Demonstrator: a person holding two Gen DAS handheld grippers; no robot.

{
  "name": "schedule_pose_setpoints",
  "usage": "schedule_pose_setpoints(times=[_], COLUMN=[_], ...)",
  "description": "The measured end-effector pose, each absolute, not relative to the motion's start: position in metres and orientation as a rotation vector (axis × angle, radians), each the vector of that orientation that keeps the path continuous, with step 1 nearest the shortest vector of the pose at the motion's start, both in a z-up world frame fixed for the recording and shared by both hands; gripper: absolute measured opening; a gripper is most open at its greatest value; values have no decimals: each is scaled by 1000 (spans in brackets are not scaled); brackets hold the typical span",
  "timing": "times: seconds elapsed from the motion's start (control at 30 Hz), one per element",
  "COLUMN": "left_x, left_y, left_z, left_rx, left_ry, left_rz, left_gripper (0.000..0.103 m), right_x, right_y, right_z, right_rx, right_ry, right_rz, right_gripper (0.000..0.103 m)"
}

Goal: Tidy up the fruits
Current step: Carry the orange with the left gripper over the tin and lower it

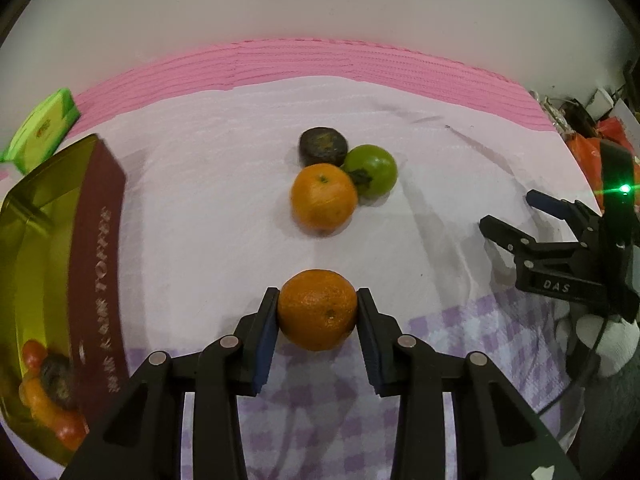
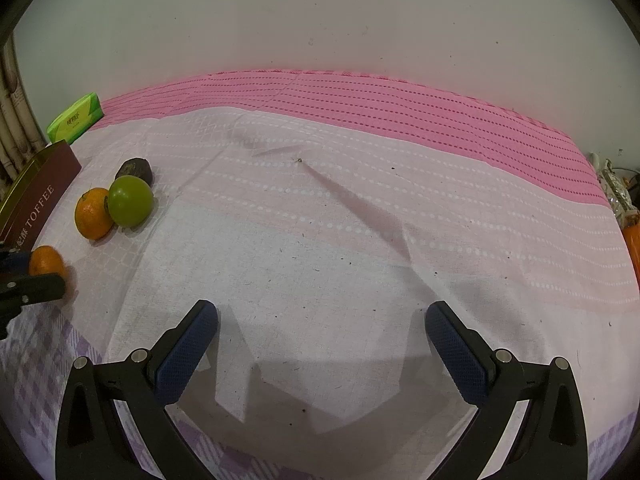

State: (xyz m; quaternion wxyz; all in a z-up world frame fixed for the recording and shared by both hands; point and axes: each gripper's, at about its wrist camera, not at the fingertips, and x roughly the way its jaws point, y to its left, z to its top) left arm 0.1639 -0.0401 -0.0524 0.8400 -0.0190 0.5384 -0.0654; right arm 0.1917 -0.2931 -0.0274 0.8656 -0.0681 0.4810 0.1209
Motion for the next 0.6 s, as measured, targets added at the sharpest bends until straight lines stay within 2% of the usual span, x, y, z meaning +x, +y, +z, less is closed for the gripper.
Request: schedule_pose_setpoints(times=[0.6], left_x=[140], left_y=[23], left_z=[-6], left_rx=[-84], left_ry=[1051], left_rz=[-40], left_gripper=[34], right_x=[192], right_y=[-293], right_z=[-27], right_rx=[-142], right_ry=[1008], right_rz=[253], right_gripper=[103])
